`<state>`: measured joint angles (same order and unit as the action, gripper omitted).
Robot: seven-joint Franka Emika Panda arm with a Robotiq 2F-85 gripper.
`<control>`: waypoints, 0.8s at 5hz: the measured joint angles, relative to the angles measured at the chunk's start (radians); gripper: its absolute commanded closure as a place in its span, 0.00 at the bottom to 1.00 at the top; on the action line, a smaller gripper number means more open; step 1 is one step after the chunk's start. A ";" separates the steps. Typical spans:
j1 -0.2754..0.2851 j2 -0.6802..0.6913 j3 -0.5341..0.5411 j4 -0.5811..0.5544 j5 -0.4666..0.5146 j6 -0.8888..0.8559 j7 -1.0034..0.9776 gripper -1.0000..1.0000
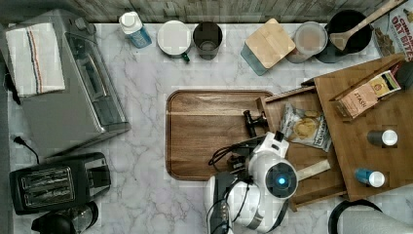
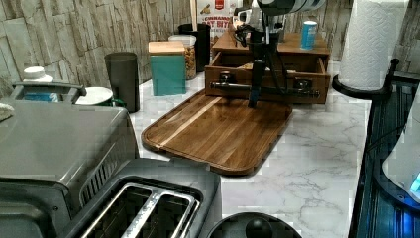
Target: Open the drawer.
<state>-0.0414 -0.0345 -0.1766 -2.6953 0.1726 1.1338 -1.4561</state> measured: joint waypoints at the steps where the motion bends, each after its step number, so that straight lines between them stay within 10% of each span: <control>1: 0.025 -0.044 0.024 -0.053 -0.054 0.023 0.050 0.00; 4: 0.006 -0.075 0.052 -0.082 -0.036 0.022 0.079 0.00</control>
<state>-0.0353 -0.1099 -0.1250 -2.7773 0.1364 1.1562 -1.3770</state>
